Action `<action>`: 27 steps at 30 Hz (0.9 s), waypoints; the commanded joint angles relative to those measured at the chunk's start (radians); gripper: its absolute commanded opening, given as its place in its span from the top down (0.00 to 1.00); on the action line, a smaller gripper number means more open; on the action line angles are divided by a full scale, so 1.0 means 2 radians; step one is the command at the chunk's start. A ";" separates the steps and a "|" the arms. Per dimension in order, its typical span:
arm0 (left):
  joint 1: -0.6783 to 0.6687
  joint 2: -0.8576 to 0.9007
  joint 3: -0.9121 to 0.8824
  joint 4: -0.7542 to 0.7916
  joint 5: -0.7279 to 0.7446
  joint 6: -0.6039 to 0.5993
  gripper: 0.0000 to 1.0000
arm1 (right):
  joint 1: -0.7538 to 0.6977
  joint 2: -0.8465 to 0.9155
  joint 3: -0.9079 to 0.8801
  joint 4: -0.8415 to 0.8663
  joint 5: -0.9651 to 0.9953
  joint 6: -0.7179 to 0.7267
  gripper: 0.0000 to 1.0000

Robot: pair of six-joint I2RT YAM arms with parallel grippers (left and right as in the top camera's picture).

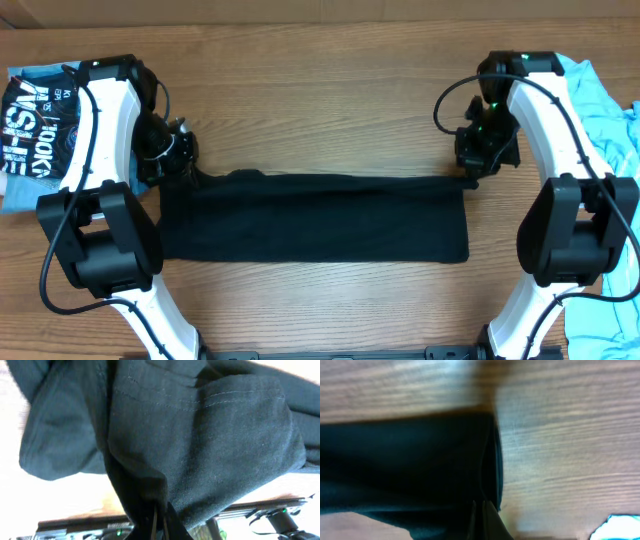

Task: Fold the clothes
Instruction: 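Grasp the top edge with both grippers and fold it down toward the hem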

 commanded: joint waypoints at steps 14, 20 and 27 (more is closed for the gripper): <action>-0.005 -0.075 -0.151 0.011 -0.059 -0.017 0.96 | -0.003 -0.010 -0.079 0.030 0.003 0.002 0.95; -0.005 -0.077 -0.193 0.055 -0.110 -0.065 0.96 | -0.003 -0.010 -0.079 0.030 0.003 0.002 0.94; -0.005 -0.077 -0.208 0.120 -0.109 -0.080 0.94 | -0.003 -0.010 -0.079 0.021 0.003 0.002 0.89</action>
